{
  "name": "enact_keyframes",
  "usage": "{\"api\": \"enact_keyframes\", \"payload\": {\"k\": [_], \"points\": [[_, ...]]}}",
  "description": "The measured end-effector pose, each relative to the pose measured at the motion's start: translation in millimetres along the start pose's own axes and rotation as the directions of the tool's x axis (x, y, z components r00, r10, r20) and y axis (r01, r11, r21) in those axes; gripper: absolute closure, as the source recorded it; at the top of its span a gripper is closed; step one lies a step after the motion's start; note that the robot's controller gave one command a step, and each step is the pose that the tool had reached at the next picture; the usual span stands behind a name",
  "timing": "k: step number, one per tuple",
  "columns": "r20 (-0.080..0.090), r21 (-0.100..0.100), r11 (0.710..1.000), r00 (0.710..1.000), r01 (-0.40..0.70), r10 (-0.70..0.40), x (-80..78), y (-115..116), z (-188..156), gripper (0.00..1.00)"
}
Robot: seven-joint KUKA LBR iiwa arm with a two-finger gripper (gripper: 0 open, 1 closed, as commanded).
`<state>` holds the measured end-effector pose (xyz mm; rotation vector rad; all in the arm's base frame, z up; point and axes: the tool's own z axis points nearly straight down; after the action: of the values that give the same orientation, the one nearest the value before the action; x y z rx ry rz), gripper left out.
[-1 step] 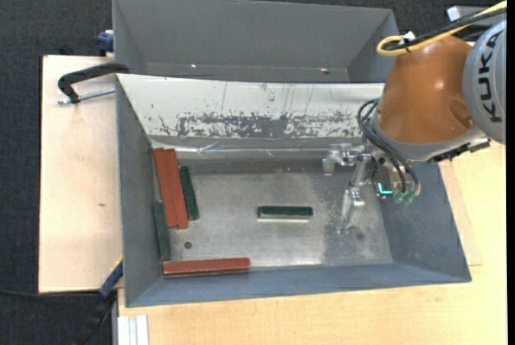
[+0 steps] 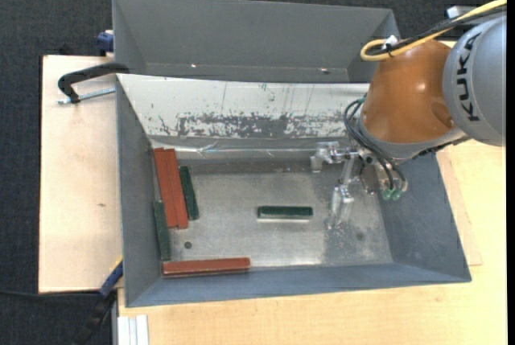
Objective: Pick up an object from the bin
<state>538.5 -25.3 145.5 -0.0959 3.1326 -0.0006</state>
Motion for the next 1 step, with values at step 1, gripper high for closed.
{"api": "enact_keyframes", "payload": {"k": [1], "points": [[-0.002, -0.001, 0.999, 0.999, 0.033, -0.033, -6.6, 3.5, 19.2, 0.0]]}}
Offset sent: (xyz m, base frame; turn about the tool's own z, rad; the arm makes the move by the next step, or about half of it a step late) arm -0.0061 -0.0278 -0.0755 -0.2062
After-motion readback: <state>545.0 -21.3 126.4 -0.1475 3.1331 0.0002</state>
